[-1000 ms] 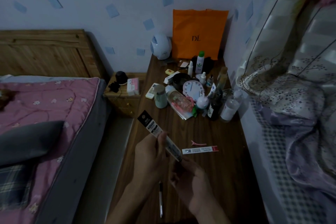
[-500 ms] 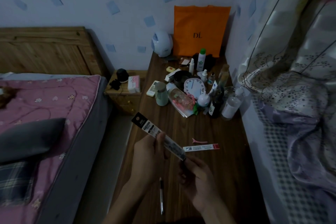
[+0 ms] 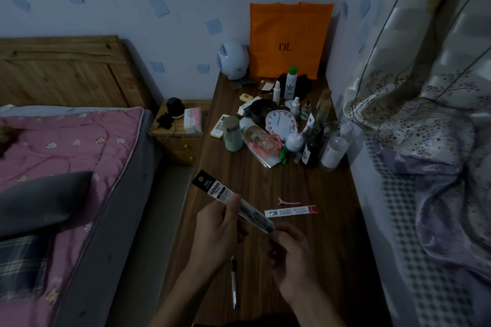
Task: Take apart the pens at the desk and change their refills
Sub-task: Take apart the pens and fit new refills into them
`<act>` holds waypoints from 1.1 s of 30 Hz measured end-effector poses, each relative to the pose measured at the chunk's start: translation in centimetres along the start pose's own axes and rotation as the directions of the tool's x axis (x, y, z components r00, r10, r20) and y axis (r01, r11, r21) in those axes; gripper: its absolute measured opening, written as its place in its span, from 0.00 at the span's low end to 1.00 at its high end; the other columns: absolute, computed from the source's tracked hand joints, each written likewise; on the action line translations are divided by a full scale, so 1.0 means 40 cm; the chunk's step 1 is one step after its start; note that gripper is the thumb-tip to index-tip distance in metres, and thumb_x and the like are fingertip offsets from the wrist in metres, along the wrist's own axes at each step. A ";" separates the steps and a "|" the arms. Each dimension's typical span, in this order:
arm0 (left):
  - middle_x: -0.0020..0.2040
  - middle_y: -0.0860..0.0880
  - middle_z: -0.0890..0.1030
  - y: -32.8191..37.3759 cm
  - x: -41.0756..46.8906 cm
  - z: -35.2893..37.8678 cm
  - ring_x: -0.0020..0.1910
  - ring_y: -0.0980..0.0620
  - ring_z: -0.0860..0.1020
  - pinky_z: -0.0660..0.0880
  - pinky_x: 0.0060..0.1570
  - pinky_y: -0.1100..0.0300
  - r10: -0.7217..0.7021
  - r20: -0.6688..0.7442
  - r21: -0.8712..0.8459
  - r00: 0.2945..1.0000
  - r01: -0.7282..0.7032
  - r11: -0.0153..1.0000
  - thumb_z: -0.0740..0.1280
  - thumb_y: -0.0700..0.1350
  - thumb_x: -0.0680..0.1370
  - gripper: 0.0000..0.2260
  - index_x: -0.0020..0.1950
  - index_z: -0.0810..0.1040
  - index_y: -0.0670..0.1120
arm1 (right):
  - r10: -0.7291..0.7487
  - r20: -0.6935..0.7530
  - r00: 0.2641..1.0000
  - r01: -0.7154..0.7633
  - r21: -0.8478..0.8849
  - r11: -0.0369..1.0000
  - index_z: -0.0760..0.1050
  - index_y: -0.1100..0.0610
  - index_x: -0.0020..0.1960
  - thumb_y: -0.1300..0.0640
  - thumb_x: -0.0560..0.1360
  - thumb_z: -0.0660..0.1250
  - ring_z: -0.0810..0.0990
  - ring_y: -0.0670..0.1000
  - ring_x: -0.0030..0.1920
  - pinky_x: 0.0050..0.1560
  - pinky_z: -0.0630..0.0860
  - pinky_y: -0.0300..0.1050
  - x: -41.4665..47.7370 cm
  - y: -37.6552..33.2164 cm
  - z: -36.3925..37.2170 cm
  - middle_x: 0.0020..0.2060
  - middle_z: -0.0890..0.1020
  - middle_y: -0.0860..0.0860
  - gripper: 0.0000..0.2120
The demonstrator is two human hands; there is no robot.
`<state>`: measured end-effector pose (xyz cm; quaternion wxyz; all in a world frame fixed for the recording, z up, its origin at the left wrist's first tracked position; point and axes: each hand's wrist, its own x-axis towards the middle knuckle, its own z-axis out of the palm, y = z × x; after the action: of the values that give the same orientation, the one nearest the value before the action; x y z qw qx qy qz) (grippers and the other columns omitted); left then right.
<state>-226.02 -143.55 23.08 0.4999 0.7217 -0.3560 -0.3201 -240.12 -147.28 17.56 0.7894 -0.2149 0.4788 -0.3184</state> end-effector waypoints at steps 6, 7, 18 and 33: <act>0.33 0.43 0.82 -0.029 -0.006 0.006 0.25 0.50 0.79 0.76 0.24 0.60 -0.015 -0.096 -0.079 0.995 0.008 0.997 0.56 0.60 0.76 0.23 0.40 0.79 0.43 | -0.048 -0.007 0.999 0.048 -0.053 0.997 0.84 0.54 0.36 0.69 0.73 0.66 0.79 0.49 0.31 0.28 0.73 0.41 -0.004 0.006 0.003 0.34 0.82 0.55 0.15; 0.33 0.43 0.82 -0.034 -0.007 0.007 0.25 0.50 0.79 0.75 0.24 0.61 -0.028 -0.109 -0.090 0.994 0.018 0.996 0.56 0.61 0.76 0.24 0.40 0.79 0.43 | -0.052 -0.005 0.999 0.051 -0.063 0.997 0.84 0.53 0.35 0.69 0.73 0.66 0.79 0.49 0.30 0.27 0.73 0.40 -0.003 0.006 0.004 0.33 0.83 0.54 0.15; 0.38 0.50 0.84 -0.058 -0.016 0.027 0.29 0.49 0.80 0.76 0.24 0.56 -0.022 -0.314 -0.104 0.949 -0.011 0.995 0.52 0.62 0.80 0.24 0.43 0.83 0.52 | -0.107 -0.043 0.993 0.097 -0.190 0.977 0.83 0.53 0.35 0.68 0.73 0.67 0.79 0.47 0.30 0.29 0.73 0.41 0.004 0.013 0.016 0.31 0.83 0.51 0.14; 0.40 0.50 0.84 -0.062 0.022 -0.017 0.36 0.50 0.84 0.79 0.29 0.62 -0.121 -0.390 -0.292 0.913 0.002 0.956 0.54 0.65 0.77 0.22 0.43 0.81 0.53 | -0.205 -0.005 0.979 0.201 -0.188 0.962 0.79 0.56 0.38 0.68 0.76 0.64 0.77 0.50 0.30 0.26 0.70 0.41 0.023 0.005 -0.030 0.33 0.80 0.55 0.12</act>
<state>-224.50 -143.34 20.82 0.6509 0.7034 -0.1722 -0.2279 -240.81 -147.82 16.33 0.7231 -0.3317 0.4915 -0.3541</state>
